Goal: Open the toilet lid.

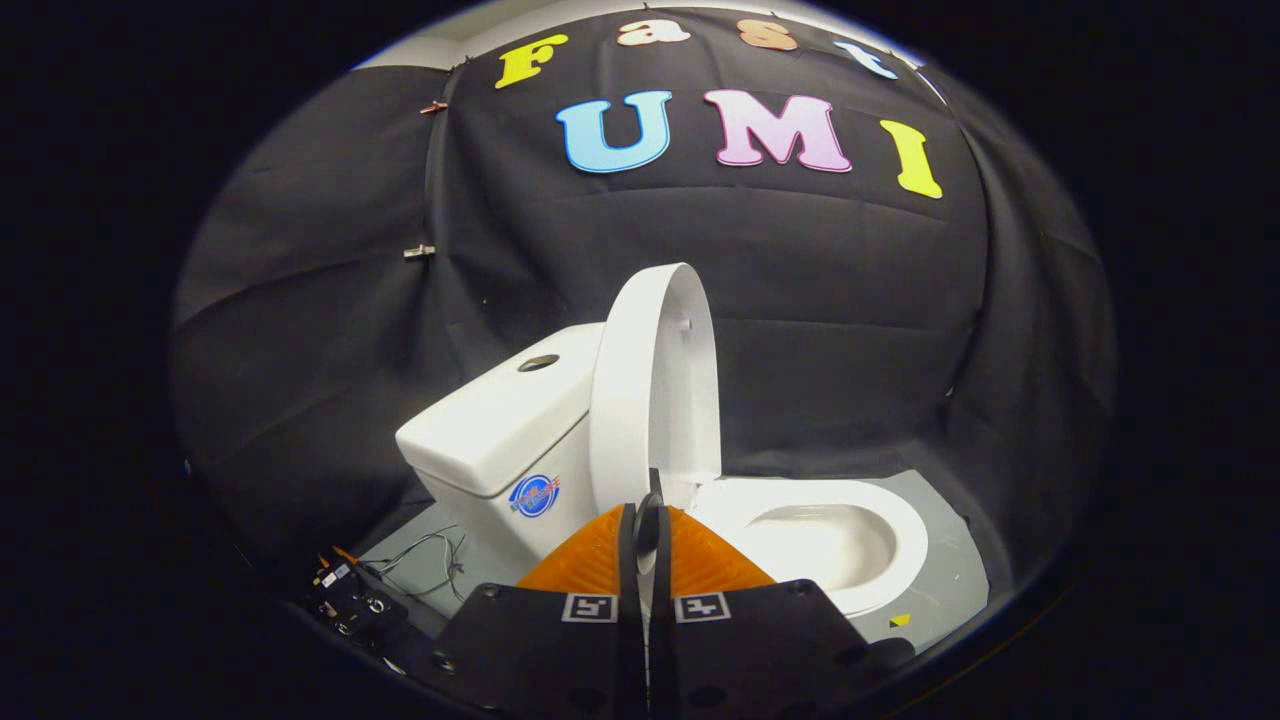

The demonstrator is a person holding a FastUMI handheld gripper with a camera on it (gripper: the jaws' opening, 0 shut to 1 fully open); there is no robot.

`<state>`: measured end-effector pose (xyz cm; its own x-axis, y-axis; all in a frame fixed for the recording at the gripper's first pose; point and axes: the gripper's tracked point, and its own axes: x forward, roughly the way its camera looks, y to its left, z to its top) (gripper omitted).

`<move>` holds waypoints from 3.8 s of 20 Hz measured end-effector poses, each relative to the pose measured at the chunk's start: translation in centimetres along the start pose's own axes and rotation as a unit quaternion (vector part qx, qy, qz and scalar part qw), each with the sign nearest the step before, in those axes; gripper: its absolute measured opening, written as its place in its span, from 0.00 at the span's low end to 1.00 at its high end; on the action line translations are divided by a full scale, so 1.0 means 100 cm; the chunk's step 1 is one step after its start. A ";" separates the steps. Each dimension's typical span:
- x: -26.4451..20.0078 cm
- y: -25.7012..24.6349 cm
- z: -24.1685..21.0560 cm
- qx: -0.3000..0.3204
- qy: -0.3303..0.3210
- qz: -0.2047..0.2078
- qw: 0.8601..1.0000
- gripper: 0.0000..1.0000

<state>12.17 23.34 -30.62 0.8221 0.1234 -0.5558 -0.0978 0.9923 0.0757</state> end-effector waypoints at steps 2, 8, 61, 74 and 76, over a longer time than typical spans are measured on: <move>0.003 0.007 0.000 -0.011 0.003 0.002 1.000 0.06; 0.010 0.038 -0.005 -0.045 0.011 0.035 0.998 0.17; -0.258 -0.123 0.202 -0.033 -0.294 -0.022 0.955 0.98; -0.276 -0.153 0.198 -0.040 -0.300 -0.057 0.952 0.98; -0.277 -0.152 0.198 -0.039 -0.301 -0.057 0.951 0.98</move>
<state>1.96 4.64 0.05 0.9997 0.0121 0.0198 -0.0115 0.9995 -0.0310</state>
